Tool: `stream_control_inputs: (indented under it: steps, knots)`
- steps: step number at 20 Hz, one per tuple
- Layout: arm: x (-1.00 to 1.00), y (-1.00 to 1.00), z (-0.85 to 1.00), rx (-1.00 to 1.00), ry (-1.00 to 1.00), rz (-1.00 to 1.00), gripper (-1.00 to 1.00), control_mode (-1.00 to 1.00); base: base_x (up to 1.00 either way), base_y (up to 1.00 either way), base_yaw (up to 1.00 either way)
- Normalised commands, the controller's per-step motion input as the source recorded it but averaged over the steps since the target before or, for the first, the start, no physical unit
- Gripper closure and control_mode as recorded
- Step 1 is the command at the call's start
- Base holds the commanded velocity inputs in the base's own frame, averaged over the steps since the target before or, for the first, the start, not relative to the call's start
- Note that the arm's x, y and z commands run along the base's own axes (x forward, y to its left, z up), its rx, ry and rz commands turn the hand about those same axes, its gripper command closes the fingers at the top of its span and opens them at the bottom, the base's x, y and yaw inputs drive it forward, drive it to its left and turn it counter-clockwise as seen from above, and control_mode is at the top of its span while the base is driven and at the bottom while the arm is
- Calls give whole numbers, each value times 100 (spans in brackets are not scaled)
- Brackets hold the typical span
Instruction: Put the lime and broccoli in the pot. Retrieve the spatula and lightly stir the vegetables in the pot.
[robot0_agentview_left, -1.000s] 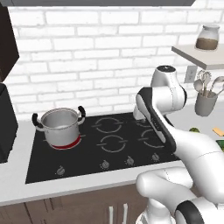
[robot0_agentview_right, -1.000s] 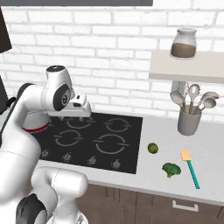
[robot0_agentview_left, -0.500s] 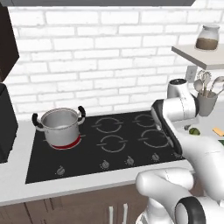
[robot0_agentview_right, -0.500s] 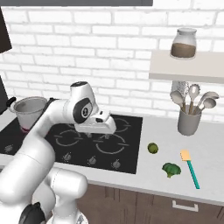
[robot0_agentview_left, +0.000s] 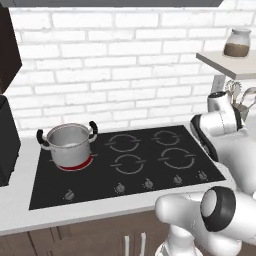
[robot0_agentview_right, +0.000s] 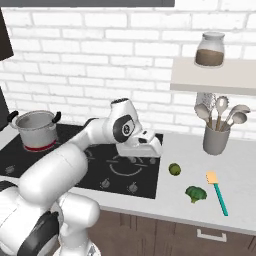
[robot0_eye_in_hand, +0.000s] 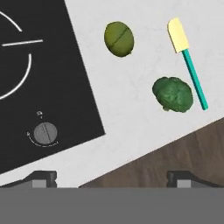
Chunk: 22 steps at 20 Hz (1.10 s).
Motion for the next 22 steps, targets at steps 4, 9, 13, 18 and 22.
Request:
stream_control_inputs:
  steps: [4, 9, 13, 18, 22]
  knots:
    - [26, -100, -36, 0, 13, 0, -100, -100, 0, 0, 0]
    - [60, -41, -48, 0, 5, 4, -100, -100, 0, 0, 0]
    - [72, -14, -26, 0, -5, 15, -100, -100, 0, 0, 0]
    - [49, -39, -42, 2, -1, 18, -100, -100, 0, 0, 0]
    - [42, -41, -48, 1, 0, 12, -100, -100, 0, 0, 0]
